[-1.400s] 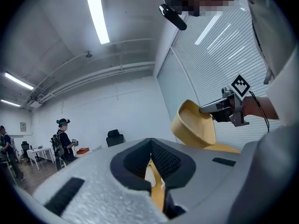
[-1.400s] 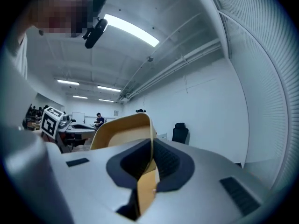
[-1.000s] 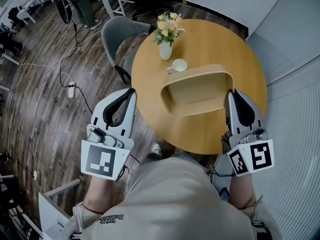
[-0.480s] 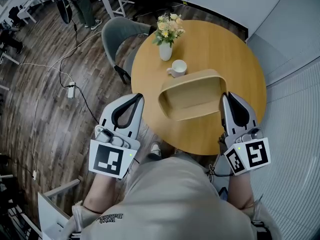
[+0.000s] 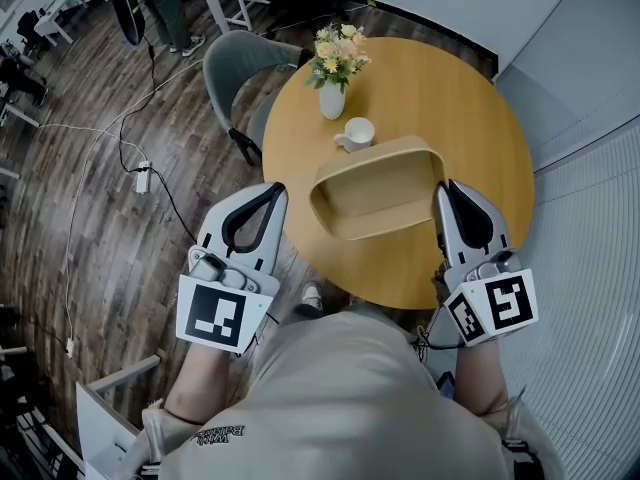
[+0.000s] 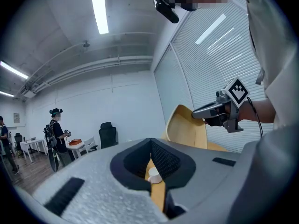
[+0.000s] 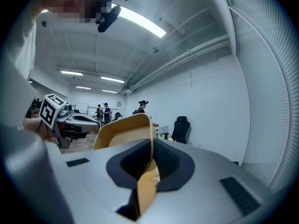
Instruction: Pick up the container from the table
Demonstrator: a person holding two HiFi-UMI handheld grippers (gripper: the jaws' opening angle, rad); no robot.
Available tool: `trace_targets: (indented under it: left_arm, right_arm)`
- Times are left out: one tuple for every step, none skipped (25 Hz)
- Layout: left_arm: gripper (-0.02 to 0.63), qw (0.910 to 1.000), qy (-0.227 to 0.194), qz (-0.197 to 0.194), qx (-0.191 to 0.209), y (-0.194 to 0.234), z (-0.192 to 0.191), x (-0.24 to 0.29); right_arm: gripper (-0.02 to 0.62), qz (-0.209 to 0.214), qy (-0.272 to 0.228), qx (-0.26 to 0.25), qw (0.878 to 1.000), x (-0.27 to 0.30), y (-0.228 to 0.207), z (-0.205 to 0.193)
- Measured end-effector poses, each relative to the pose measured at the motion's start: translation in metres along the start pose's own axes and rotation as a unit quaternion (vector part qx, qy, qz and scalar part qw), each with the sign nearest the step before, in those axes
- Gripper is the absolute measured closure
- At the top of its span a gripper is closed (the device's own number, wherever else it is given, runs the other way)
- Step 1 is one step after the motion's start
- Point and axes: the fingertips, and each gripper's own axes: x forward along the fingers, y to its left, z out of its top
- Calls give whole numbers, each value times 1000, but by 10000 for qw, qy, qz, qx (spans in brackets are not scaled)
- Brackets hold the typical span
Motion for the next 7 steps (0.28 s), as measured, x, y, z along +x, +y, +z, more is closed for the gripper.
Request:
trace_targets:
  left_arm:
    - [584, 10000, 15, -5, 14, 0, -1, 0]
    - [584, 10000, 28, -8, 23, 1, -2, 0]
    - [584, 10000, 34, -9, 24, 1, -2, 0]
    - [584, 10000, 36, -10, 21, 0, -3, -1]
    - [584, 10000, 39, -12, 17, 0, -3, -1]
    - [584, 10000, 44, -14, 15, 0, -3, -2]
    - [584, 10000, 48, -16, 13, 0, -4, -2]
  right_arm:
    - [558, 3, 7, -8, 10000, 0, 0, 0]
    - [558, 1, 10, -6, 10000, 0, 0, 0]
    - [558, 1, 12, 2, 10000, 0, 0, -1]
    - [558, 3, 17, 9, 10000, -1, 0, -1]
    - [558, 6, 23, 11, 10000, -1, 0, -1]
    - [558, 10, 29, 10, 10000, -1, 0, -2]
    - [558, 14, 36, 7, 10000, -1, 0, -2]
